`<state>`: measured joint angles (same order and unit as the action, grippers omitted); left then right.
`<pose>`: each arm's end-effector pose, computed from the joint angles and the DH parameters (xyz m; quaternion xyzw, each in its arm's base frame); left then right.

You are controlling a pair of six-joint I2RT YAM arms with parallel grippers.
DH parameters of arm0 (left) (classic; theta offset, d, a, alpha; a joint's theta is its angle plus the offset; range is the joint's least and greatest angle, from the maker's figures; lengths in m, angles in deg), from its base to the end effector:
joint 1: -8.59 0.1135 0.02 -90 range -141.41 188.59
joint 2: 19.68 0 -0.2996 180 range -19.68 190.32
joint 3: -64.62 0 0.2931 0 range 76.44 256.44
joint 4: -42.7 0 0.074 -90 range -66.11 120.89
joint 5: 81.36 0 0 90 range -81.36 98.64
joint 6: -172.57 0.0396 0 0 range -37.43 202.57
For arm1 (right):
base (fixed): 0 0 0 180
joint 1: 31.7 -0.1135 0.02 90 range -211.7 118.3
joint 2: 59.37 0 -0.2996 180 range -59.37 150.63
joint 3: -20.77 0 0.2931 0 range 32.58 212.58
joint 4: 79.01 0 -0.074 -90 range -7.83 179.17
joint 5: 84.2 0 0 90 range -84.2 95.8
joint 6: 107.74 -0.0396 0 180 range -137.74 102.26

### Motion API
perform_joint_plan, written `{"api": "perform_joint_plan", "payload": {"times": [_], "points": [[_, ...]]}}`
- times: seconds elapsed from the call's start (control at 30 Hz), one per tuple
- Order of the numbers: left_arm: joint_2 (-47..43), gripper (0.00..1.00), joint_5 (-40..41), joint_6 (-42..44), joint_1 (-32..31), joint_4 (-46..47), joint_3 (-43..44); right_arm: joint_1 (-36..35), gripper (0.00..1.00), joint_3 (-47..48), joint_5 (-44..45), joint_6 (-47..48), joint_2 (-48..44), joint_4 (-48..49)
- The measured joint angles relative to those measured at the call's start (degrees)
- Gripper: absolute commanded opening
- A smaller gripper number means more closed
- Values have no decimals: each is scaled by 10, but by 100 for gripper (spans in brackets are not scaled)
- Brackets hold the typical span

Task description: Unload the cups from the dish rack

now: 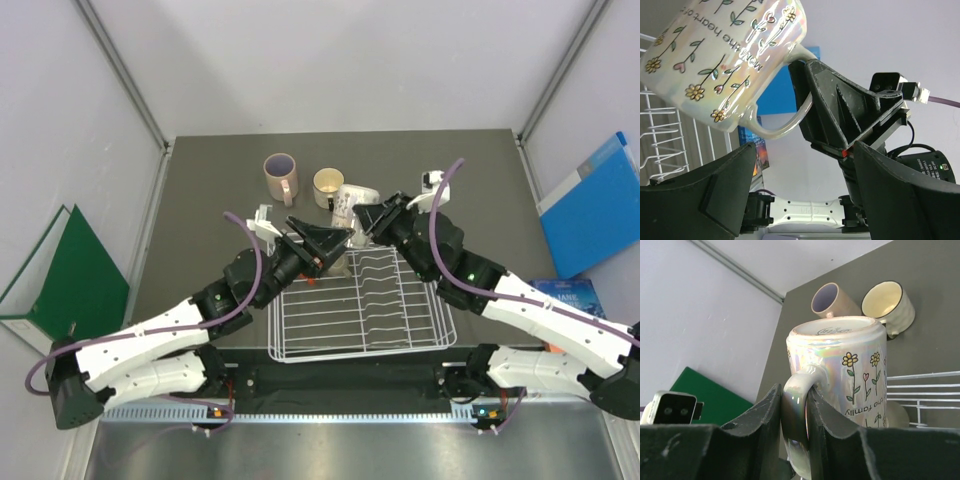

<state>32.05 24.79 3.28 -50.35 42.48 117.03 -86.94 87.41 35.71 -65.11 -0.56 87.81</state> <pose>0.1330 -0.1995 0.3531 -0.2213 0.6687 -0.6215 0.3430 0.1662 0.2049 0.3996 0.1243 0.7245 0.3884 0.5556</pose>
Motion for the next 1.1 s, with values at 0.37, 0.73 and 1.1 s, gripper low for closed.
{"api": "perform_joint_plan", "payload": {"times": [0.37, 0.73, 1.1], "points": [[31, 84, -8, -1, 4, 35, 0, 0, 0, 9, -22, 5, 2, 6], [27, 84, -10, -1, 4, 33, -3, 0, 0, 18, -22, 14, -8, 10], [45, 84, 2, 3, 20, 51, -20, 0, 0, 18, -40, 12, -19, 18]]}}
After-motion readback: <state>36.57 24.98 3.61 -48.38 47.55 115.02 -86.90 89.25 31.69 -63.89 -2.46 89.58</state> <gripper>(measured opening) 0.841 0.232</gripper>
